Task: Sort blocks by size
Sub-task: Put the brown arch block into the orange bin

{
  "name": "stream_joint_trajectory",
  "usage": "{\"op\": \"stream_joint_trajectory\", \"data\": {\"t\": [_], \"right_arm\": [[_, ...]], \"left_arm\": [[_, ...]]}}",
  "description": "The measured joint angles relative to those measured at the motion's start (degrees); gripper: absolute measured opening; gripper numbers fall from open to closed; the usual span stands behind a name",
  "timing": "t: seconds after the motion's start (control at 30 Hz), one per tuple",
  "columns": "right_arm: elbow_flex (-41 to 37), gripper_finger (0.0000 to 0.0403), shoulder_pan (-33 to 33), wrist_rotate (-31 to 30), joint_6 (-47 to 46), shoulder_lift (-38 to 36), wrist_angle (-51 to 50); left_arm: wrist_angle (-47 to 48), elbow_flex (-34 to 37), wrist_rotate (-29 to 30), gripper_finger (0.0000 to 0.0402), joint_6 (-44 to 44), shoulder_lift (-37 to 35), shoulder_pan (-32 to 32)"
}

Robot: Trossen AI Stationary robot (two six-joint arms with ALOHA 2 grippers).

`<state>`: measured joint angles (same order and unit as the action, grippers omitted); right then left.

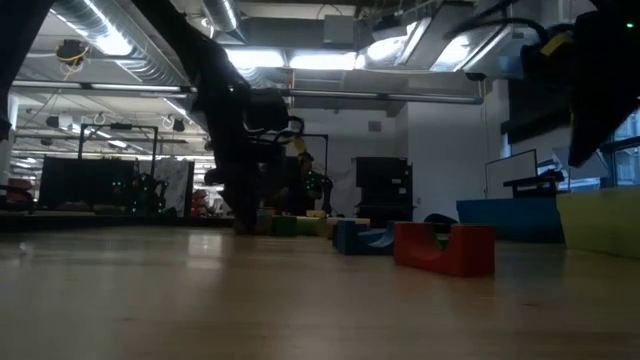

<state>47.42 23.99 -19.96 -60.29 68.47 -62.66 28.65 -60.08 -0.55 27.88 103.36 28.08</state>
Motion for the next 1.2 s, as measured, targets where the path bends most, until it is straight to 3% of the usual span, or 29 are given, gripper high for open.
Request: {"op": "stream_joint_trajectory", "data": {"t": [0.27,0.43,0.57,0.77,0.93,1.2], "right_arm": [[0.0,0.0140,0.0,-3.1,14.6,0.0,15.6],[0.0,0.0140,0.0,-3.0,17.1,0.0,19.9],[0.0,0.0140,0.0,-3.0,17.1,0.0,19.5],[0.0,0.0140,0.0,-3.0,17.1,0.0,19.5],[0.0,0.0140,0.0,-2.9,17.2,0.0,19.2],[0.0,0.0140,0.0,-2.9,17.3,0.0,19.2]], "left_arm": [[-0.1,-0.6,-3.7,0.0048,-0.7,-1.4,-1.7],[-0.3,0.7,-3.3,0.0049,-2.8,-1.3,-2.4],[-0.8,1.3,-1.6,0.0071,-5.4,-1.4,-3.0],[-1.2,1.3,5.2,0.0136,-6.8,-1.4,-4.8],[-1.2,1.3,5.7,0.0183,-6.1,-1.4,-6.7],[-1.0,1.3,7.7,0.0199,-6.7,-1.4,-8.7]]}}
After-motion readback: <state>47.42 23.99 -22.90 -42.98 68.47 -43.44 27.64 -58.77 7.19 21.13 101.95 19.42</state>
